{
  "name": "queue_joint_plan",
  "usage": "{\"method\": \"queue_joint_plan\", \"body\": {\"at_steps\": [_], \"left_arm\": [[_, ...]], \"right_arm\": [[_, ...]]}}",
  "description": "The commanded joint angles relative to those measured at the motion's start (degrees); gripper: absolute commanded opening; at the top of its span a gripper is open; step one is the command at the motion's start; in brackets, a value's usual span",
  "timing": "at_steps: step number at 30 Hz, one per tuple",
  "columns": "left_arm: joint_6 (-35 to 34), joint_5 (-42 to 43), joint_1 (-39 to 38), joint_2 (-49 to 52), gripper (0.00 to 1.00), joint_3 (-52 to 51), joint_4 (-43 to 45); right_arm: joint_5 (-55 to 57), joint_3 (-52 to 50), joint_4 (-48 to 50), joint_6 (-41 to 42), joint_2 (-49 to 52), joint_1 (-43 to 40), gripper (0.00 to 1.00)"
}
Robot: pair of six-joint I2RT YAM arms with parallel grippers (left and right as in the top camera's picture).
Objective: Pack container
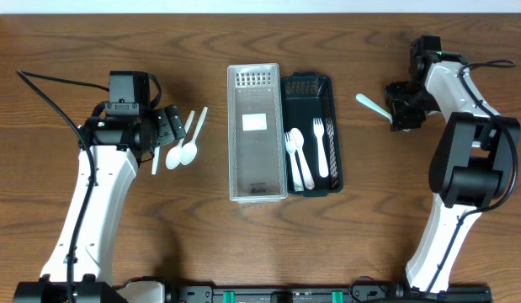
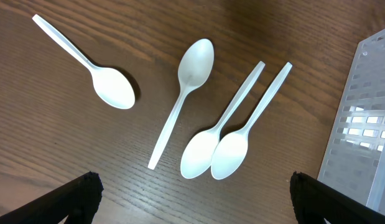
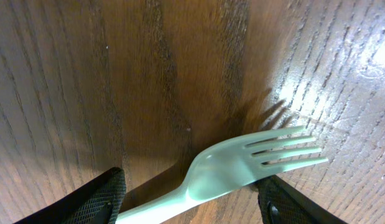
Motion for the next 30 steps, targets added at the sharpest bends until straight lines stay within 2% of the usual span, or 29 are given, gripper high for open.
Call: {"method": "queue_joint_plan", "body": {"at_steps": [1,7,17,21,25,27,30], "left_arm": [[0.1,-0.1,0.3,0.3,0.98,1.0,-0.2],[0.1,-0.1,0.3,0.3,0.98,1.0,-0.2],[0.1,-0.1,0.3,0.3,0.98,1.0,-0.2],[0.1,-0.1,0.3,0.3,0.98,1.0,-0.2],[0.1,-0.1,0.3,0.3,0.98,1.0,-0.2],[0.1,-0.1,0.3,0.3,0.98,1.0,-0.2],[0.1,-0.1,0.3,0.3,0.98,1.0,-0.2]], "right_arm": [[0.0,0.5,-0.5,1.7,1.6,0.0,0.69],[0.4,0.5,-2.1,0.8,1.8,0.0,0.67],[8.3,0.5,-5.7,-5.8,1.8,-0.1,0.39],[11.2,0.6,-5.6,-9.3,1.8,-0.2,0.44],[14.4,0.6,-3.7,-17.9,1.8,-0.2,0.49],[14.1,0.6,-3.0,-22.6,1.8,-0.2,0.5],[11.1,0.6,-4.8,-23.8,1.8,-0.1,0.5]]}}
